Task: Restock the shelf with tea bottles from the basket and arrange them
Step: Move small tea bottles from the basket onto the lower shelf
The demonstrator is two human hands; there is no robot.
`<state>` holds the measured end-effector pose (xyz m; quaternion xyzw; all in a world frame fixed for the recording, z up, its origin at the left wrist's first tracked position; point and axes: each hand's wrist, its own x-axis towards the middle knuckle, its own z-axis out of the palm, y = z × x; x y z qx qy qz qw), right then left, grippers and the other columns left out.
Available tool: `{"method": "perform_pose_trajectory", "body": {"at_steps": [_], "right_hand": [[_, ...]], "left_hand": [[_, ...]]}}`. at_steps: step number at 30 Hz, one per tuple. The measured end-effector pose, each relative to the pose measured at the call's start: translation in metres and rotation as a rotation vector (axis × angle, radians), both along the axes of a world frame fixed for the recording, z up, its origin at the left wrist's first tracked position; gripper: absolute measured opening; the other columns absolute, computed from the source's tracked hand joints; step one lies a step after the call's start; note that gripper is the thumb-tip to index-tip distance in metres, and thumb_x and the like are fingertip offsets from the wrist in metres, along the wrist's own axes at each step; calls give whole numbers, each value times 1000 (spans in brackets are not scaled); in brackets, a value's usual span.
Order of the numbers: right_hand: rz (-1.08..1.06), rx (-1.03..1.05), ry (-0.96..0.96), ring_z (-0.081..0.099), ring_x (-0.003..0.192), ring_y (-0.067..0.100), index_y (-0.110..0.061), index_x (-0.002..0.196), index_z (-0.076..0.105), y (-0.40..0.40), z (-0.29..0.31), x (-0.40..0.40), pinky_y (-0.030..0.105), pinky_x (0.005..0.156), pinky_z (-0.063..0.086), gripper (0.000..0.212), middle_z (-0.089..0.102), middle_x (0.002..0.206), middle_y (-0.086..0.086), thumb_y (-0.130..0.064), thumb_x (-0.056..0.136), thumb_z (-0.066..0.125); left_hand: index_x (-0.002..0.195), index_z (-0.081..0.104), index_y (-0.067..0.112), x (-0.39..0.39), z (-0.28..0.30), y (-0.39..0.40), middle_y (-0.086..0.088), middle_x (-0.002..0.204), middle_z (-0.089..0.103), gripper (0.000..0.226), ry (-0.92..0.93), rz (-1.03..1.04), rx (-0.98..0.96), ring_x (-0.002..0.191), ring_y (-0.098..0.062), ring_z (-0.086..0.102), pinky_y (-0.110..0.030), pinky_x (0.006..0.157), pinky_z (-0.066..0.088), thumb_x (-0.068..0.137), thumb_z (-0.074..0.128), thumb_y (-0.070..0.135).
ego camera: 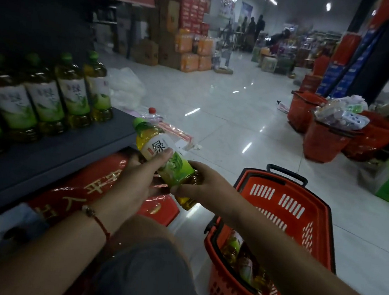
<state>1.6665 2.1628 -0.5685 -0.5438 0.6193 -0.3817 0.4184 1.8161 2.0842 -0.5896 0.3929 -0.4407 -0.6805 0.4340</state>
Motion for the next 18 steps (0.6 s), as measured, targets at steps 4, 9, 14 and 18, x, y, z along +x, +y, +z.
{"method": "perform_pose_trajectory", "body": {"at_steps": [4,9,14,18], "right_hand": [[69,-33,-42,67,99,13,-25,136,50,-11,5,35,25,85,56,60,65,112,-5,-19,82,77],[143,-51,-41,67,105,16,-28,134,52,-26,3,84,42,94,56,66,65,117,-3,-26,74,80],[255,-60,-79,67,103,18,-30,121,56,-39,1,128,41,93,56,48,67,114,0,-15,79,76],[331,-81,-147,67,80,15,-20,115,61,-48,4,164,28,70,56,38,70,97,5,0,83,68]], "left_hand": [[116,58,13,44,14,-1,-14,106,74,52,-84,18,-65,83,-27,76,-37,60,59,71,79,26],[120,54,13,102,15,1,-14,113,71,54,-173,97,-109,93,-29,74,-41,66,60,73,81,15],[124,53,18,149,14,8,-11,111,72,50,-212,217,-108,93,-25,74,-35,62,60,81,79,13],[124,50,20,182,24,14,-8,109,72,51,-236,334,-111,92,-24,73,-33,60,60,82,80,15]]}}
